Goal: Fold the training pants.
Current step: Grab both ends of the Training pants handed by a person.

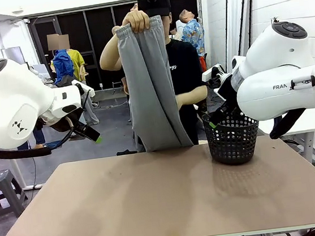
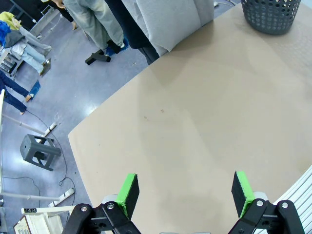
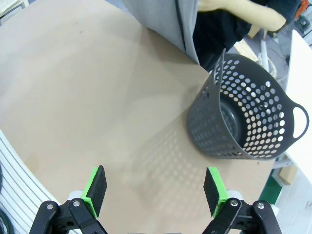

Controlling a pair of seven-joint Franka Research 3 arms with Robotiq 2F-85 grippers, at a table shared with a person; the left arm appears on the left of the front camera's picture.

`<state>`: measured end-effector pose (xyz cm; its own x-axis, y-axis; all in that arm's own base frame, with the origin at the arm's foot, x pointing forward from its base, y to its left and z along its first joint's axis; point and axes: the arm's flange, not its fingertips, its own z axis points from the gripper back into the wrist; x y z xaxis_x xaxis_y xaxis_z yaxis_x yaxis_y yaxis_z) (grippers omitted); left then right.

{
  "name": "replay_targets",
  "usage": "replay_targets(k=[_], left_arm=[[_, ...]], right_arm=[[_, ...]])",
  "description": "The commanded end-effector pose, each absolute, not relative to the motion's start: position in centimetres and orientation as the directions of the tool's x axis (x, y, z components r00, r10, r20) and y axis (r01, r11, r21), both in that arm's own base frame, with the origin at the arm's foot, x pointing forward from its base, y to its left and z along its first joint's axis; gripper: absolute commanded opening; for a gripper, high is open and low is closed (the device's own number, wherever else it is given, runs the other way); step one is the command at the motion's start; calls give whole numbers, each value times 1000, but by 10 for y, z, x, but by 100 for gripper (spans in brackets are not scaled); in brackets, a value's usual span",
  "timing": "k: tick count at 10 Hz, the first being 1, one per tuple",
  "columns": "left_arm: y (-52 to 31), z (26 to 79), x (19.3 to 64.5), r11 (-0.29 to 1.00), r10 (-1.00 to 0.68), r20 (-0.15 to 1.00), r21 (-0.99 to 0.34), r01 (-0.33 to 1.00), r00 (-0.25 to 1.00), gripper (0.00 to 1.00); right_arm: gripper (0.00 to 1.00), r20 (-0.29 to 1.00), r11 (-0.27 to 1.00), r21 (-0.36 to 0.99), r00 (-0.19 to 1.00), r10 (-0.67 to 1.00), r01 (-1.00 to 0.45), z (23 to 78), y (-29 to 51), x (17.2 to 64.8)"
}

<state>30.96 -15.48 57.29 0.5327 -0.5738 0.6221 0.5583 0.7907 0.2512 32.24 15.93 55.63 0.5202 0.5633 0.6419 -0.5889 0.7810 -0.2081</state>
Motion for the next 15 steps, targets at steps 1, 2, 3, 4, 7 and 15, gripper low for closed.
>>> replay_targets(k=[1,2,3,4,7,15], left_arm=[[-155,573,310,790,-574,622,251,559,532,100],[-155,573,310,790,-574,622,251,559,532,100],[-155,573,310,790,-574,622,251,559,532,100],[-155,573,310,790,-574,622,251,559,532,100],[-155,573,310,790,-574,622,251,559,532,100],[-155,573,310,790,-574,622,251,559,532,100]], right_arm=[[100,641,781,-206,522,563,-590,555,160,323],[100,641,781,-206,522,563,-590,555,160,323],[100,641,781,-206,522,563,-590,555,160,323],[100,641,781,-206,522,563,-590,555,160,323],[100,641,781,-206,522,563,-590,555,160,323],[100,641,781,-206,522,563,-590,555,160,323]])
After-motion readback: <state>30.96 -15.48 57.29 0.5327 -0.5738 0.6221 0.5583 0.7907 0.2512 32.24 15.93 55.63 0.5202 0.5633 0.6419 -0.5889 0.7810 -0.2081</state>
